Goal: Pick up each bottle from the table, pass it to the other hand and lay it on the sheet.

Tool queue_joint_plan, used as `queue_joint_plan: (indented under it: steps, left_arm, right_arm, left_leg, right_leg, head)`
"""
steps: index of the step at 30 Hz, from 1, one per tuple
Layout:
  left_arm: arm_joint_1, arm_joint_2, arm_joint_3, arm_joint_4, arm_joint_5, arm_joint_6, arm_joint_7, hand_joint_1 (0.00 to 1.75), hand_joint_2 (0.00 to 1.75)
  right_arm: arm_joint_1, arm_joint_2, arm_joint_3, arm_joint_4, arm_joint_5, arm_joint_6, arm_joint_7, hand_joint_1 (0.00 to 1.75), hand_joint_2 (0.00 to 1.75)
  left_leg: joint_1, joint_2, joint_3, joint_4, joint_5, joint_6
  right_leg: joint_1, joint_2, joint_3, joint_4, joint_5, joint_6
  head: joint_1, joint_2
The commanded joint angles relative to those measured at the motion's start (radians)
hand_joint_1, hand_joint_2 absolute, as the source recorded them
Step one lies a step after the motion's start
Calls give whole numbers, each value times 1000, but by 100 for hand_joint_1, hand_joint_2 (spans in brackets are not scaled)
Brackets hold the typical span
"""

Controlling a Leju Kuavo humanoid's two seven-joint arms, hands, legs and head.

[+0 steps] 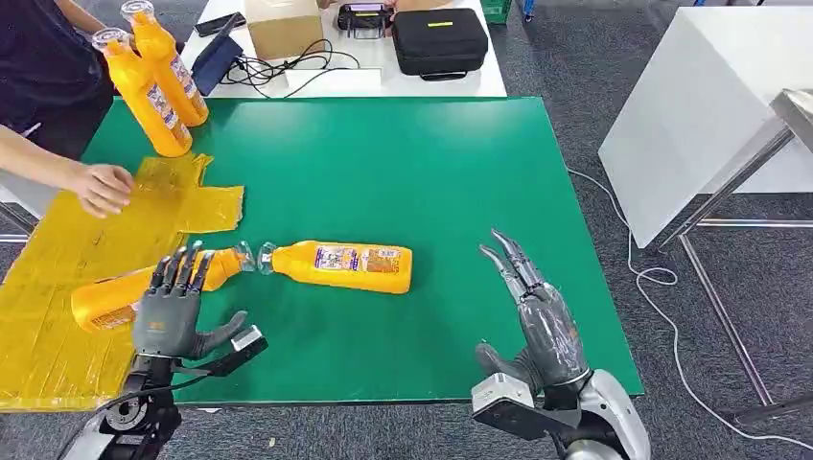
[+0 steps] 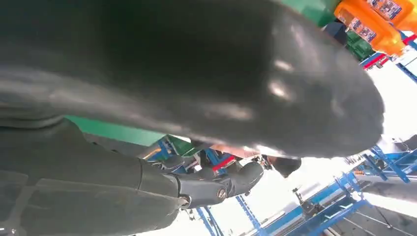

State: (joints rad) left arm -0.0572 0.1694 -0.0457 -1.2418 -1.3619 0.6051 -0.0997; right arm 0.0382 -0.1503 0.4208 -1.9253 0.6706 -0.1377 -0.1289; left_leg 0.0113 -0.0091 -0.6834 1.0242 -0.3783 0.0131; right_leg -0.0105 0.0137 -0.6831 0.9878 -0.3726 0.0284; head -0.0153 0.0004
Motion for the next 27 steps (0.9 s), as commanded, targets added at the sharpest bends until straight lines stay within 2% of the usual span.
queue_joint_plan:
  steps: [1, 3, 5, 6, 7, 8, 9, 10, 11, 12, 14, 15, 21, 22, 26, 27]
  left_arm:
    - [51, -85, 237, -274, 738, -39, -318, 0, 0]
    - [68, -111, 300, -334, 893, -59, -406, 0, 0]
    - [94, -145, 353, -419, 1111, -142, -451, 0, 0]
    - [112, -151, 372, -451, 1289, -237, -429, 0, 0]
    - [141, -110, 367, -448, 1503, -397, -316, 0, 0]
    - [166, -57, 347, -436, 1647, -541, -256, 0, 0]
    - [174, -14, 334, -409, 1729, -642, -277, 0, 0]
    - [162, 31, 317, -369, 1797, -726, -286, 0, 0]
    - [147, 59, 300, -349, 1812, -752, -291, 0, 0]
    - [127, 96, 277, -330, 1842, -772, -284, 0, 0]
    - [113, 106, 269, -323, 1853, -769, -280, 0, 0]
    - [110, 107, 266, -324, 1855, -766, -277, 0, 0]
    - [118, 106, 259, -333, 1858, -760, -276, 0, 0]
    - [118, 106, 259, -333, 1858, -760, -276, 0, 0]
    - [118, 106, 259, -333, 1858, -760, -276, 0, 0]
    - [118, 106, 259, -333, 1858, -760, -276, 0, 0]
  right_arm:
    - [-29, -8, 19, 96, -21, 8, -21, 0, 0]
    - [-42, -5, 20, 125, -29, 11, -26, 0, 0]
    - [-61, -3, 24, 154, -4, 7, -17, 0, 0]
    - [-76, -2, 30, 171, 16, 12, 0, 0, 175]
    - [-96, -7, 36, 199, 17, 21, 18, 0, 175]
    - [-104, -14, 35, 216, 31, 11, 30, 0, 175]
    - [-115, -15, 30, 233, 33, 3, 37, 0, 175]
    - [-147, -15, 28, 265, 25, 12, 52, 0, 175]
    - [-182, -7, 27, 296, 44, 12, 71, 0, 0]
    - [-235, 10, 31, 341, 61, 17, 94, 0, 0]
    - [-260, 21, 31, 364, 61, 20, 98, 0, 0]
    - [-264, 25, 31, 367, 62, 21, 99, 0, 0]
    - [-248, 20, 33, 352, 63, 18, 100, 0, 0]
    - [-248, 20, 33, 352, 63, 18, 100, 0, 0]
    - [-248, 20, 33, 352, 63, 18, 100, 0, 0]
    - [-248, 20, 33, 352, 63, 18, 100, 0, 0]
  left_leg:
    - [1, 2, 3, 0, -2, 0]
    - [1, 4, 11, 1, -6, 0]
    - [1, 4, 7, 1, -4, 0]
    - [1, 4, 5, 1, -3, 0]
    - [1, 4, 3, 0, -2, 0]
    - [1, 7, 9, 1, -5, 0]
    - [1, 7, 6, 0, -3, 0]
    - [0, 9, 10, 0, -5, 0]
    - [0, 9, 11, -1, -5, 0]
    - [0, 8, 11, -1, -4, -1]
    - [1, 3, 2, 0, -1, 0]
    - [1, 4, 7, 0, -2, -1]
    - [0, 1, 5, -1, 1, 0]
    - [0, 1, 8, -1, 0, 0]
    - [0, 1, 4, -1, 1, 0]
    - [0, 2, 8, -1, -1, 0]
  right_leg:
    - [1, 1, 3, -1, -1, 0]
    - [2, 1, 10, 0, -4, -1]
    - [2, 3, 6, -1, -2, -1]
    - [2, 3, 5, -1, -1, -1]
    - [1, 3, 3, -1, 0, 0]
    - [1, 5, 8, -1, -2, -1]
    - [1, 5, 5, -1, -1, -1]
    - [1, 8, 8, -1, -2, -1]
    - [1, 7, 9, -1, -2, -2]
    - [0, 6, 9, -1, -3, -4]
    - [2, 2, 2, -1, -1, -3]
    - [2, 3, 6, 0, -2, -4]
    - [1, 0, 4, -1, -1, -4]
    - [1, 0, 8, -1, -3, -4]
    - [1, 0, 4, 0, 0, -2]
    - [1, 1, 7, 0, -1, -2]
  head:
    - [0, 0]
    - [0, 0]
    - [0, 0]
    - [0, 0]
    - [0, 0]
    - [0, 0]
    - [0, 0]
    - [0, 0]
    - [0, 0]
    - [0, 0]
    - [1, 0]
    - [0, 0]
    - [0, 0]
    - [0, 0]
    - [0, 0]
    - [0, 0]
